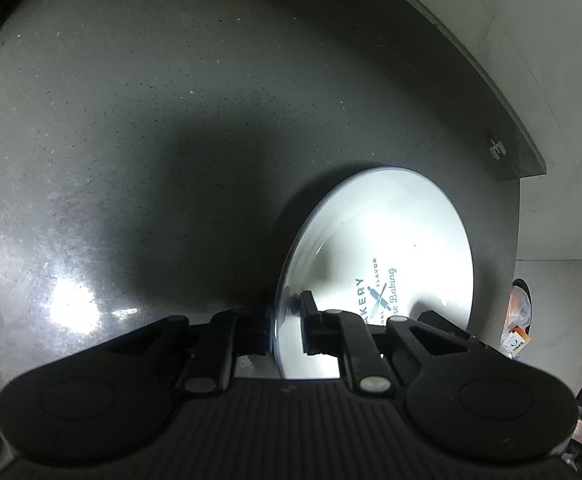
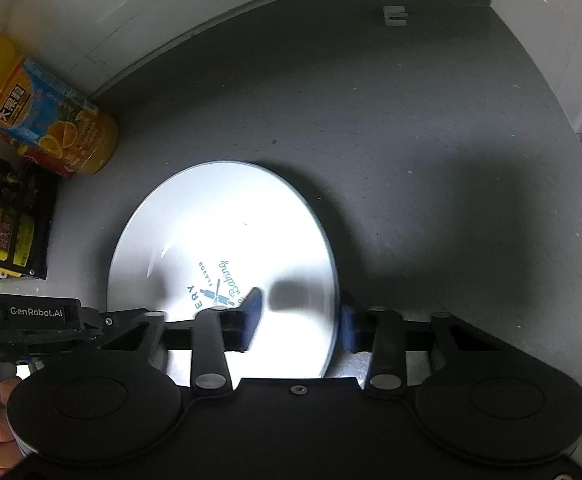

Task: Organize plates and bowls
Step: 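Close both grippers on the rim of the blue-X plate, then carry the blue-X plate on edge over the 'Sweet' plate stack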

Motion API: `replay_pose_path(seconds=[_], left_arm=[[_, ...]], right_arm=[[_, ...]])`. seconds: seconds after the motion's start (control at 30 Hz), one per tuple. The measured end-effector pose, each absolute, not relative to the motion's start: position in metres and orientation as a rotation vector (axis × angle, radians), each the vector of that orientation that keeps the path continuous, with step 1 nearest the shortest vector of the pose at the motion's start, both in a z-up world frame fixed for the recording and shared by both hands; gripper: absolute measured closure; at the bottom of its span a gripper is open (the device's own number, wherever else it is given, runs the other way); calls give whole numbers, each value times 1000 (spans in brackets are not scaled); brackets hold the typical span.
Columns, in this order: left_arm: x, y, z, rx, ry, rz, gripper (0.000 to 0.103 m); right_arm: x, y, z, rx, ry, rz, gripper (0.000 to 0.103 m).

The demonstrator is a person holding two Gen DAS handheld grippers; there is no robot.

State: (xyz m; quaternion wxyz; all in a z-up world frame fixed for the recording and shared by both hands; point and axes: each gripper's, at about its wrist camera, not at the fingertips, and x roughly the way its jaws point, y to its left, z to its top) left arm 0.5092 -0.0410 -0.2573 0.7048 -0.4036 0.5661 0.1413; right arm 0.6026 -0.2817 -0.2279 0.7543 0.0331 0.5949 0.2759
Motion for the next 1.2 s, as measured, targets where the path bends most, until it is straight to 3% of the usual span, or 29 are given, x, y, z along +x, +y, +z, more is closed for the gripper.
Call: replay_pose_path(seconds=[0.03, 0.13, 0.27, 1.2], left_arm=[[508, -40, -257, -905, 1256, 312, 92], [505, -40, -257, -905, 1242, 310, 93], [502, -44, -249, -857, 1209, 319, 93], [448, -19, -155, -782, 1047, 180, 95]], right_arm=[[603, -283, -227, 76, 1295, 600, 67], [602, -287, -226, 53, 1279, 583, 86], [599, -296, -218, 77, 1262, 617, 91], [523, -293, -122, 81, 1005, 649, 93]])
